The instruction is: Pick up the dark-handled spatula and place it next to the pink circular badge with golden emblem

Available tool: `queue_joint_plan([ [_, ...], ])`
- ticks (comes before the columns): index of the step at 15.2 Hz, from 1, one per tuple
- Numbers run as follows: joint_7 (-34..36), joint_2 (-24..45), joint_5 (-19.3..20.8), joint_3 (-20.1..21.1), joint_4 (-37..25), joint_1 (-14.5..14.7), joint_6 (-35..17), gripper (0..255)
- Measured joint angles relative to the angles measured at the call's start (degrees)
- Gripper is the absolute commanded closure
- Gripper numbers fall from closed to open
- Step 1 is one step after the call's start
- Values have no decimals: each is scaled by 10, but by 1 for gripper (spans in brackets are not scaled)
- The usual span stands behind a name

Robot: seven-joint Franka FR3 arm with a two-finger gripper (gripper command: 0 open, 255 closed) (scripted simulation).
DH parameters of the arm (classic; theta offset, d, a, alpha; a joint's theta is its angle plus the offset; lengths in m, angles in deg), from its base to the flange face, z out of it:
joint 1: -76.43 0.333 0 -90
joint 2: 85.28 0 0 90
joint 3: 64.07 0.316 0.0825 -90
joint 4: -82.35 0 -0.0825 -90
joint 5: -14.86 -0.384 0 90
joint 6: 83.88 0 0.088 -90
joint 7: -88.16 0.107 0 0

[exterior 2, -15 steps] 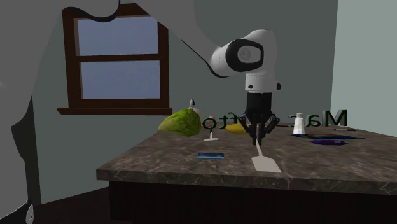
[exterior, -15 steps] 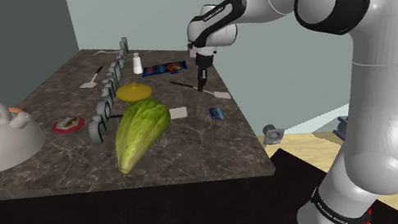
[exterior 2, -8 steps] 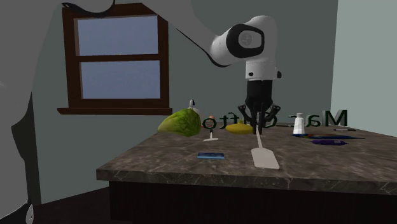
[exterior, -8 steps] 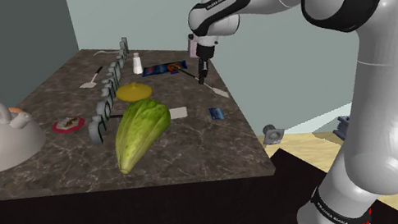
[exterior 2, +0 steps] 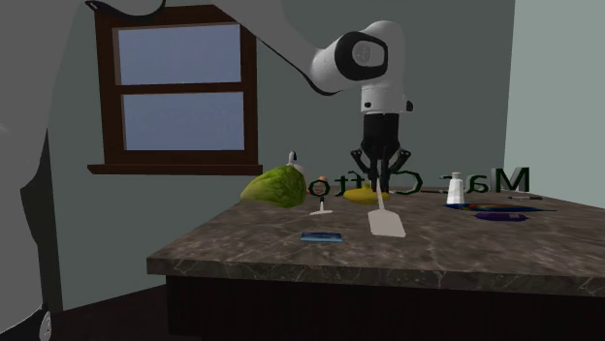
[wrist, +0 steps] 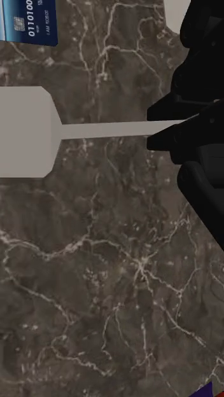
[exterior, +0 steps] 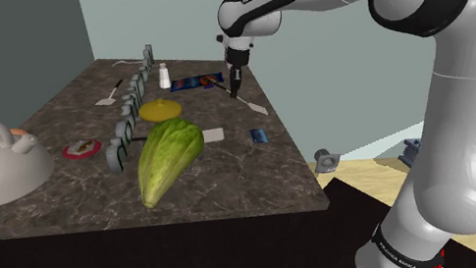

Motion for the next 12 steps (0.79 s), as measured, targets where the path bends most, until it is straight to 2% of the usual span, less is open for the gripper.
queue_joint_plan([
  [4, 56, -26, 13, 17, 30, 37, -9, 255],
  [12, 164, -34, 28, 55, 46, 101, -24, 255],
])
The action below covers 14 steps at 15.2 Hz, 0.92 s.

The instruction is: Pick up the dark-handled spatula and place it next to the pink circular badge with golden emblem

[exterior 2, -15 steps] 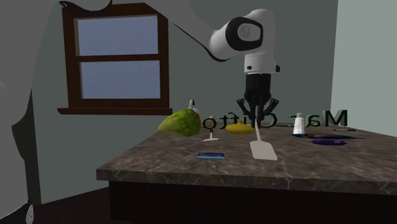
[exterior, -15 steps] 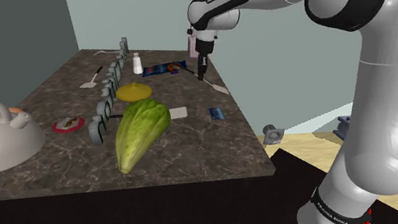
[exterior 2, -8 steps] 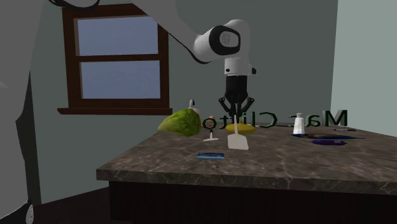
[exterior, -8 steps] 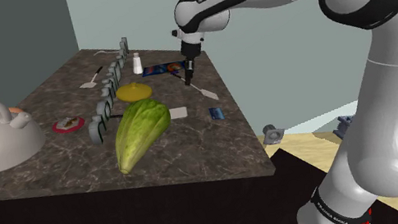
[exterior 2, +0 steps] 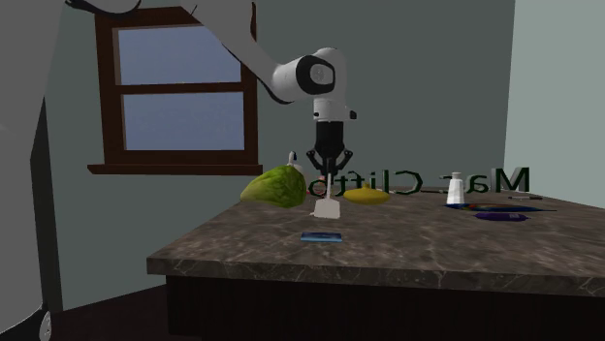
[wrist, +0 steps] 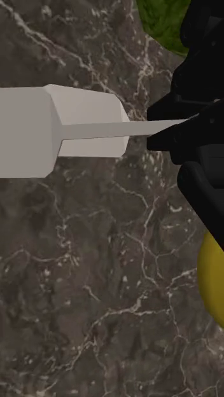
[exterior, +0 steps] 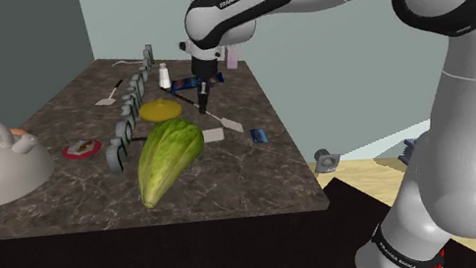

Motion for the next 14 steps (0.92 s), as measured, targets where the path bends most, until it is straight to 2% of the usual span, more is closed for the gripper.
queue_joint_plan([
  [5, 64, 7, 8, 23, -11, 37, 1, 255],
  [14, 177, 69, 20, 61, -102, 105, 24, 255],
])
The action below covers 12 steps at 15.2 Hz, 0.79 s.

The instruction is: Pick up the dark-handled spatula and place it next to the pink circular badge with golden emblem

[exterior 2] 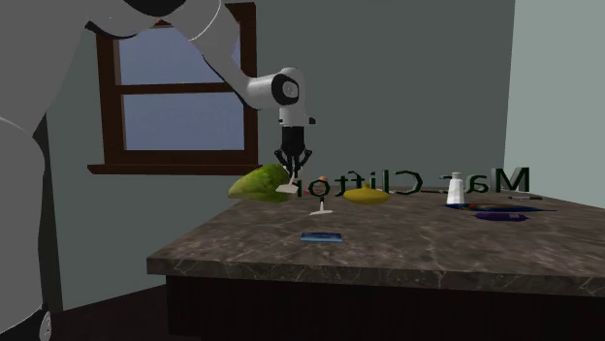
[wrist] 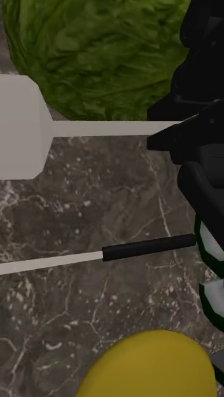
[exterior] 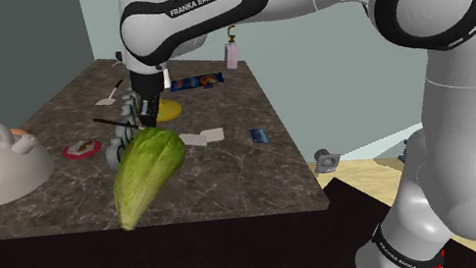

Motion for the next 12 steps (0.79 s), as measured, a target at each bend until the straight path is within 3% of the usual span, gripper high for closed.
queue_joint_plan([
  [7, 79, 61, 11, 22, -90, 51, 27, 255],
  [12, 131, 133, 20, 34, -203, 89, 67, 255],
])
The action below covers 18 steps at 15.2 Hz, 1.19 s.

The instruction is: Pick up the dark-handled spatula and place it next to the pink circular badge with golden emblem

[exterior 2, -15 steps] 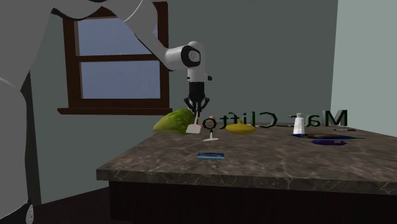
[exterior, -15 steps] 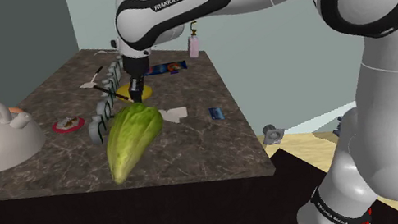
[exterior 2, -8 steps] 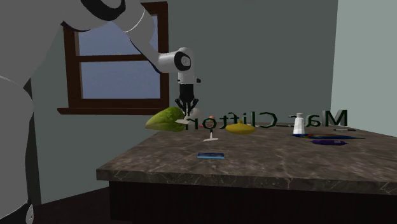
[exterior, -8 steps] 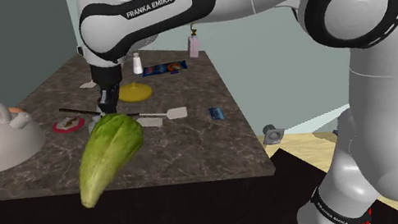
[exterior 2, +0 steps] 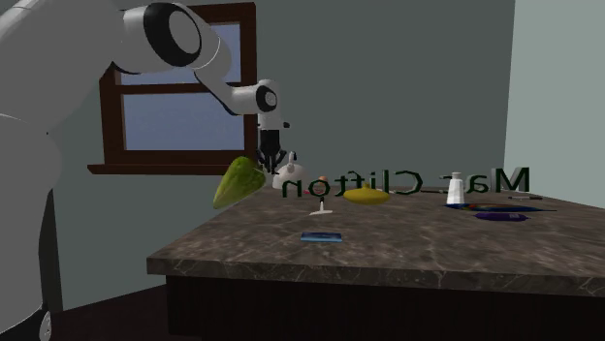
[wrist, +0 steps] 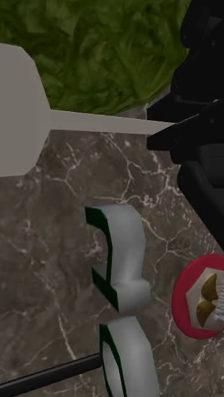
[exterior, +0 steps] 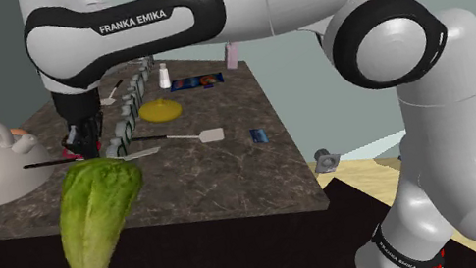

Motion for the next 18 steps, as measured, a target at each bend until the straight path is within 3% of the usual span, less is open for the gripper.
queue_joint_plan([
  [4, 36, 74, 6, 6, -120, 29, 47, 255],
  [9, 76, 222, 13, 11, -375, 64, 152, 255],
  [10, 77, 233, 13, 11, -387, 65, 153, 255],
  [13, 78, 212, 13, 11, -326, 66, 114, 255],
  [18, 78, 209, 13, 11, -285, 66, 76, 255],
])
